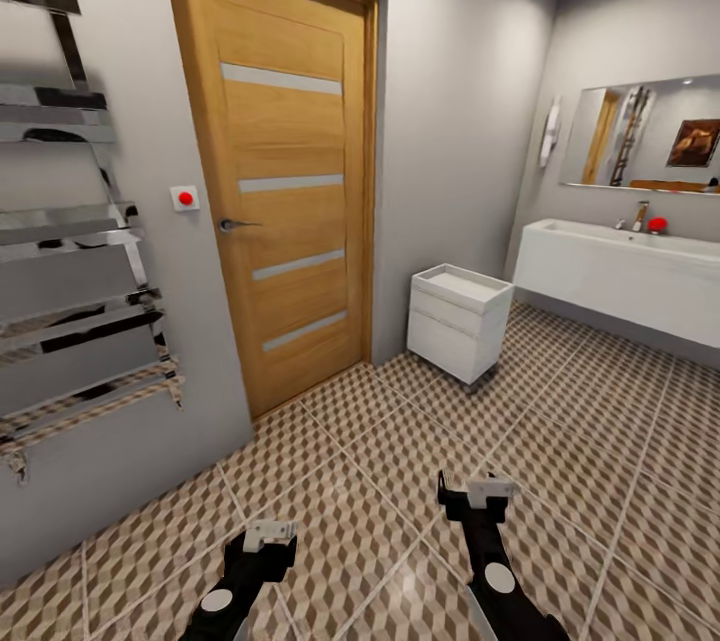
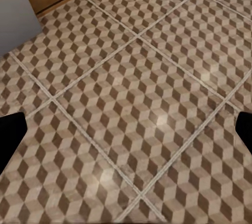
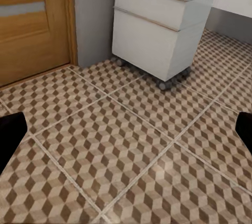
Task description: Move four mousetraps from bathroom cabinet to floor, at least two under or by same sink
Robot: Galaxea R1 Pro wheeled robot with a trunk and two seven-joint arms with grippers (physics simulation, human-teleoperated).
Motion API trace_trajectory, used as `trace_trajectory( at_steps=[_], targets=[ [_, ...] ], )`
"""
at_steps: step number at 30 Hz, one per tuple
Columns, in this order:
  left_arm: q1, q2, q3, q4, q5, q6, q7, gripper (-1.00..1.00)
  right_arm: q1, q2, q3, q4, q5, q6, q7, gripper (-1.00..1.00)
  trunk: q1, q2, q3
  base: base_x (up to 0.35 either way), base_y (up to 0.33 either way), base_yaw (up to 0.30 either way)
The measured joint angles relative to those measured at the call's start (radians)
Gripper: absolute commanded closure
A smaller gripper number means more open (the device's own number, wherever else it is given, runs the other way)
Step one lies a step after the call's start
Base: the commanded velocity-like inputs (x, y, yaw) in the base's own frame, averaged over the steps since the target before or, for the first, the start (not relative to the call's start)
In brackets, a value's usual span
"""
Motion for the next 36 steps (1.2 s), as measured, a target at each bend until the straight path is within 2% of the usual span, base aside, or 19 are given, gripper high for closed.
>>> trace_trajectory(
  at_steps=[36],
  targets=[
    [0.000,-0.005,0.004,0.065,0.000,-0.006,-0.001,-1.00,0.000,0.000,0.001,0.006,-0.001,0.000,0.003,-1.00,0.000,0.000,-0.019,0.000,0.000,0.281]
  ],
)
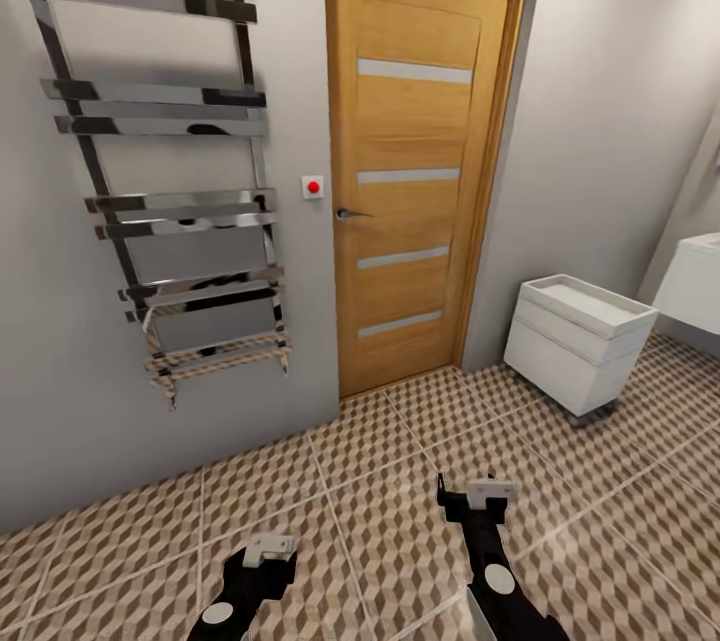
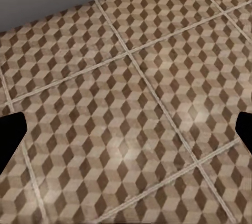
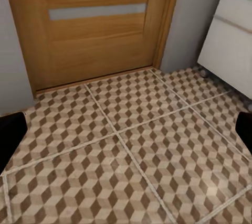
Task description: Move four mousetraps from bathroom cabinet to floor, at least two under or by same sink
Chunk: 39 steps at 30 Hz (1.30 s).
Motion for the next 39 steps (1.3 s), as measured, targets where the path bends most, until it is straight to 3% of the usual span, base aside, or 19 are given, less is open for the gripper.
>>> trace_trajectory(
  at_steps=[39],
  targets=[
    [0.000,0.000,0.000,0.006,0.000,0.000,0.000,-1.00,0.000,0.000,-0.001,0.000,0.001,0.000,0.000,-1.00,0.000,0.000,-0.017,0.000,0.000,0.281]
  ],
)
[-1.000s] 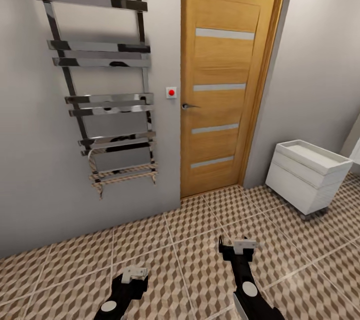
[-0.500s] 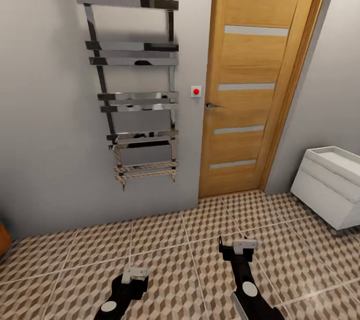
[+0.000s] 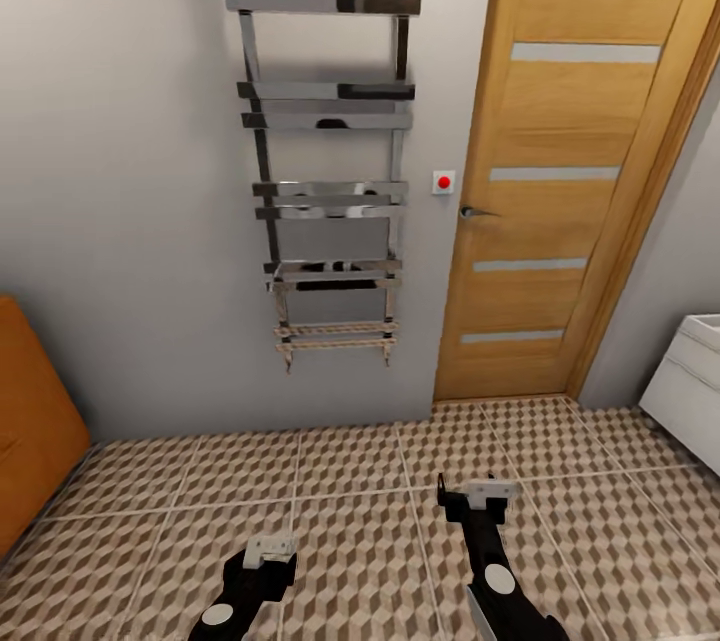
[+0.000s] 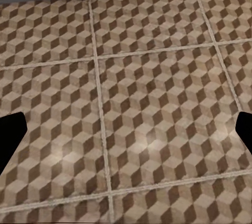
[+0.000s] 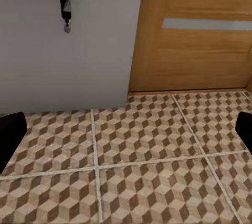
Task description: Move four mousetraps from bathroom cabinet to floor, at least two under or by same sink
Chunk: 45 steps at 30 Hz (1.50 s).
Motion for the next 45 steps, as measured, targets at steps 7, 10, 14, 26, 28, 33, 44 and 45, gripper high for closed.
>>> trace_trajectory(
  at_steps=[7,10,14,26,28,33,44,45],
  targets=[
    [0.000,0.000,0.000,-0.001,0.000,-0.001,-0.001,-1.00,0.000,0.000,0.000,0.000,0.000,0.000,0.000,-1.00,0.000,0.000,-0.003,0.000,0.000,0.281],
    [0.000,0.000,0.000,-0.002,0.000,-0.002,-0.002,-1.00,0.000,0.000,0.000,0.000,0.000,0.000,0.000,-1.00,0.000,0.000,-0.004,0.000,0.000,0.282],
    [0.000,0.000,-0.001,-0.002,0.000,-0.002,-0.003,-1.00,0.000,0.000,0.000,0.000,0.000,0.000,0.000,-1.00,0.000,0.000,-0.006,0.000,0.000,0.281],
    [0.000,-0.003,0.001,0.014,-0.001,0.003,0.005,-1.00,0.000,0.000,0.001,0.000,-0.001,0.000,0.000,-1.00,0.000,0.000,-0.011,0.000,0.000,0.282],
    [0.000,-0.003,0.001,0.016,0.000,0.003,0.006,-1.00,0.000,0.000,0.000,0.000,-0.001,0.000,0.000,-1.00,0.000,0.000,-0.012,0.000,0.000,0.282],
    [0.000,-0.006,0.001,0.016,0.000,0.002,0.006,-1.00,0.000,0.000,0.000,0.000,-0.001,0.000,0.000,-1.00,0.000,0.000,-0.014,0.000,0.000,0.282],
    [0.000,-0.008,0.002,0.011,-0.001,0.000,0.006,-1.00,0.000,0.000,0.000,0.000,-0.001,0.000,0.000,-1.00,0.000,0.000,-0.019,0.000,0.000,0.282],
    [0.000,-0.007,0.002,0.009,-0.001,0.000,0.006,-1.00,0.000,0.000,0.000,0.000,-0.001,0.000,0.000,-1.00,0.000,0.000,-0.019,0.000,0.000,0.282]
  ],
)
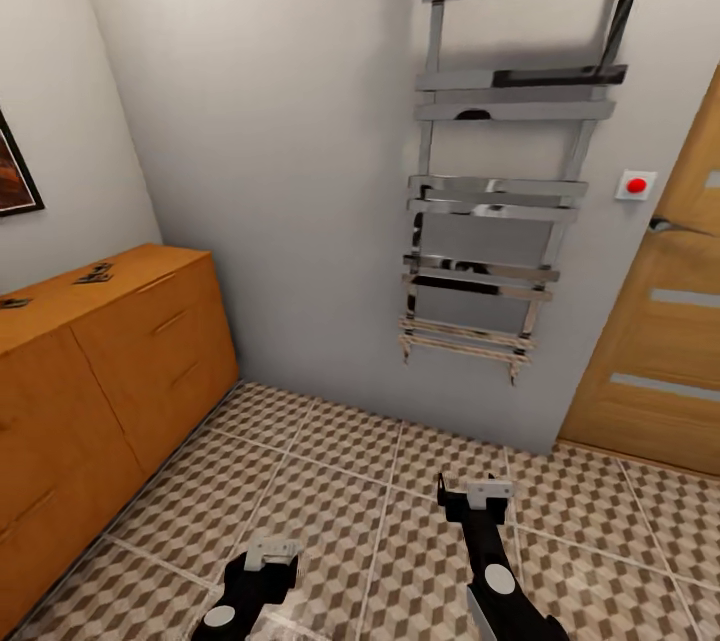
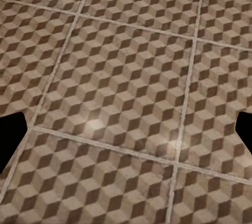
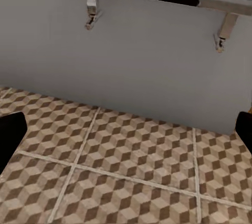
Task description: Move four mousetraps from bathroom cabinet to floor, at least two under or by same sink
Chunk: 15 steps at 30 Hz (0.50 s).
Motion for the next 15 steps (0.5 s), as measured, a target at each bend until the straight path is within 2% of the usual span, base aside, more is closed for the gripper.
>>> trace_trajectory(
  at_steps=[15],
  targets=[
    [0.000,0.001,0.001,-0.005,0.000,0.000,0.000,-1.00,0.000,-0.001,0.000,0.000,0.001,-0.001,0.000,-1.00,0.000,0.000,-0.006,0.000,0.000,0.282]
  ],
)
